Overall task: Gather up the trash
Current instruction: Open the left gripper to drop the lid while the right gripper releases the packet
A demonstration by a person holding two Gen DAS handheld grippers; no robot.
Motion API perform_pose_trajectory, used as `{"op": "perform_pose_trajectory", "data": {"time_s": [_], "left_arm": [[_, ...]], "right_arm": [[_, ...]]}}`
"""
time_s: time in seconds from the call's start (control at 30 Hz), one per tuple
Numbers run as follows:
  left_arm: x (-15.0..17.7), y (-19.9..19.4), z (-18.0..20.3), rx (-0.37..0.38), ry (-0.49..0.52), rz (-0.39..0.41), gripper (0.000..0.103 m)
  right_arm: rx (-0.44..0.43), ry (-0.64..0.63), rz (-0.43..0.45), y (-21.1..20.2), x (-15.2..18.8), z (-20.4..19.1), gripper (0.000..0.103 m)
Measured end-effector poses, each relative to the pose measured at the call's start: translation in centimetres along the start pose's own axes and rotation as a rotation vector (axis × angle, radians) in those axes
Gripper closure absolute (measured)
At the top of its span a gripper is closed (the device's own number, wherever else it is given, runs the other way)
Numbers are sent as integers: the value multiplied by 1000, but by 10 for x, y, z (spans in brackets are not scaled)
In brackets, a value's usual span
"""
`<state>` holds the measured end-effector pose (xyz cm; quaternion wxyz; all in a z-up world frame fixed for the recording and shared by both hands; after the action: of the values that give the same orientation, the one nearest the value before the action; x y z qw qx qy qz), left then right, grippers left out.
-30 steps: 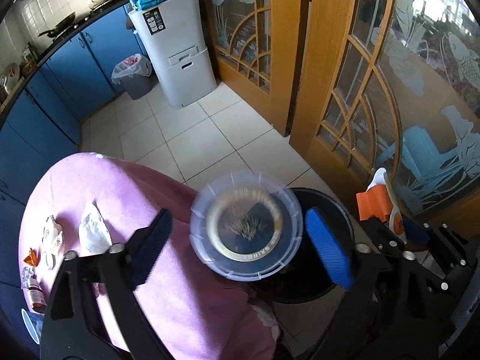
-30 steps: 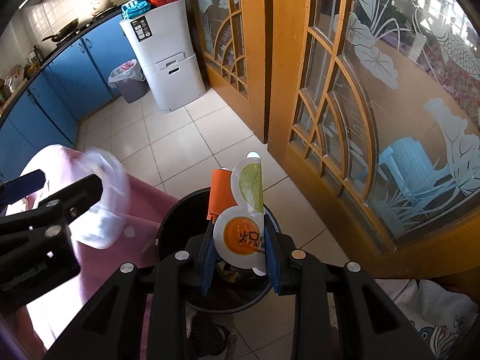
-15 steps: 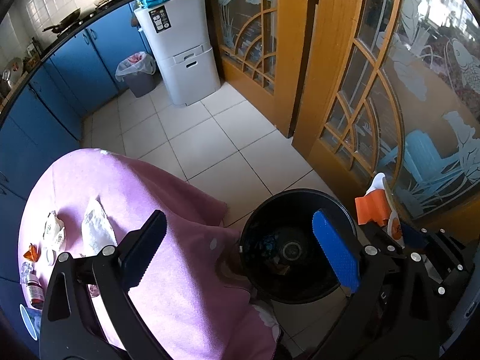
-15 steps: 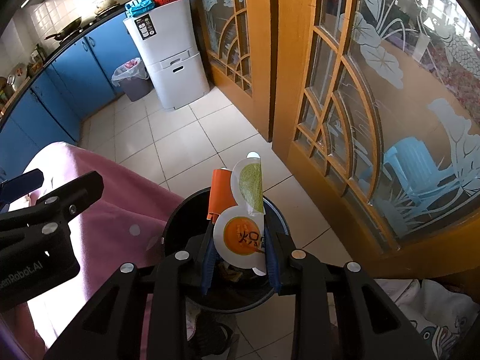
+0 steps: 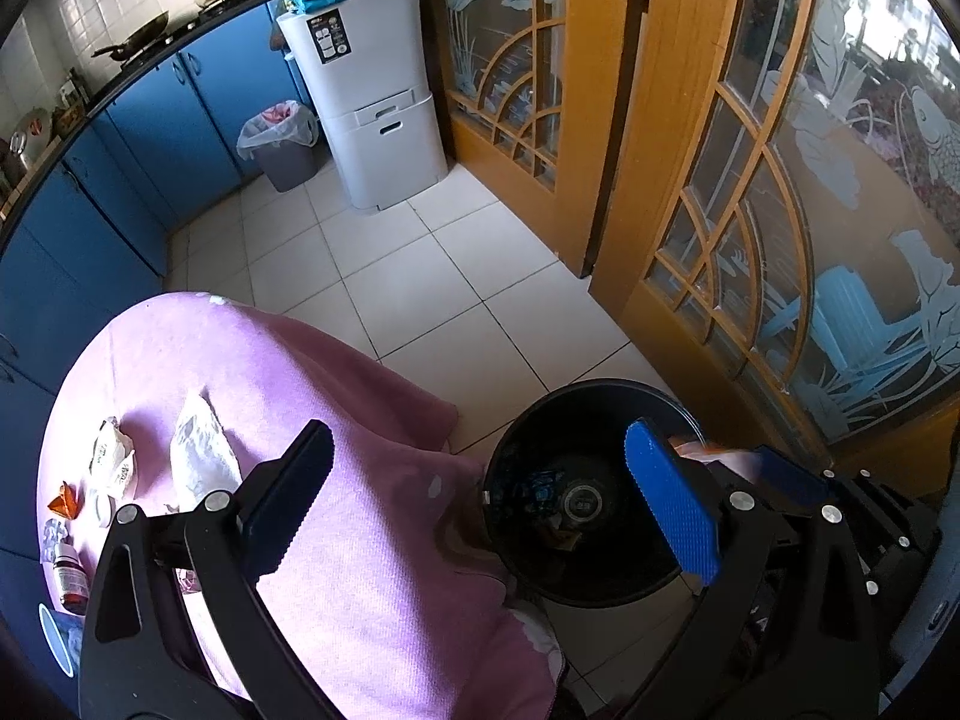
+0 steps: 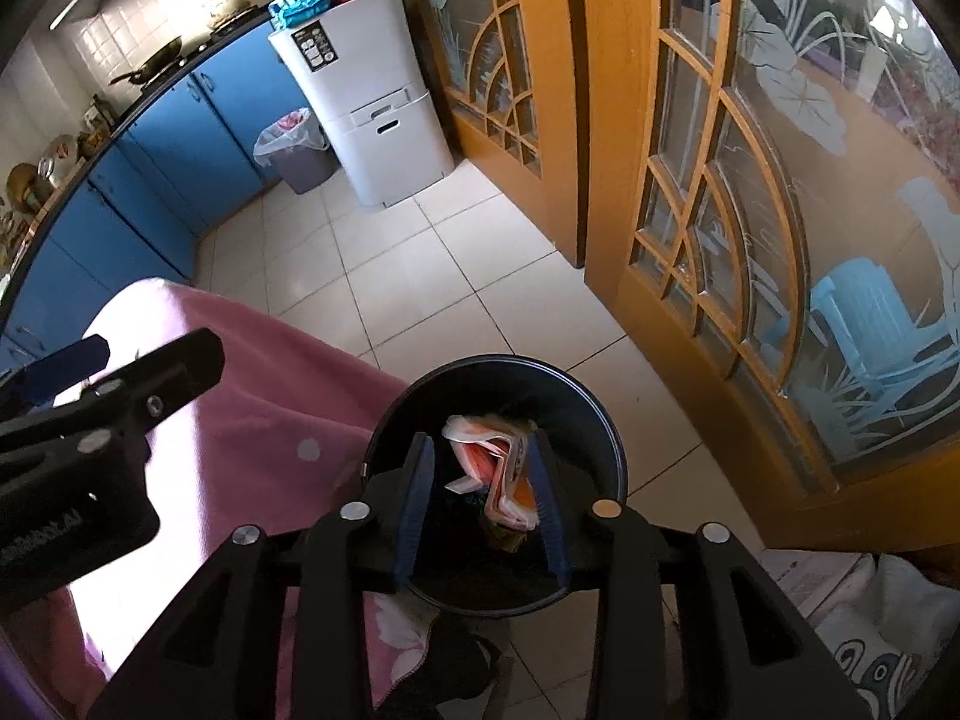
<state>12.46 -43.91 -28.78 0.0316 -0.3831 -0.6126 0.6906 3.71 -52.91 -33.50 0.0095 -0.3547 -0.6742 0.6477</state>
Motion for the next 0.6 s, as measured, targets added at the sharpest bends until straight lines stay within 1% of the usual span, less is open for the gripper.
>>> {"op": "perform_pose_trajectory", "data": {"time_s": [0.07,0.1,0.17,0.27,0.4,0.6], "left_arm": [[0,0,0,0,1,0,7],[0,0,0,1,1,1,7],[0,0,0,-1,2,3,7],[0,0,0,0,0,1,7],[-1,-1,-1,-1,-4,3,7],[0,-4,-11,-7,-29,6,7]], "right_arm": [[-15,2,-2,0,1,-1,31],[-27,10,13,-2,1,-2,12],[-3,14,46,-9,-2,1,11],[22,8,56,-11,-5,1,11],[33,4,51,-10,-5,0,11],[32,-18,48,-10,-4,-10,12]]}}
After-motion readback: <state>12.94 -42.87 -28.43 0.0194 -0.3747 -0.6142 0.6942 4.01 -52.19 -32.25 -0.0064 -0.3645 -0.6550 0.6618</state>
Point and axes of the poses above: each gripper's, at about its wrist camera, not at the fingertips, and y roughly the way its jaws point, z to its right, x to its underside, the point moved 9 cm from there along y, roughly the way its jaws point, and after that the axes turned 3 degrees about -y, right-handed, at the moved point
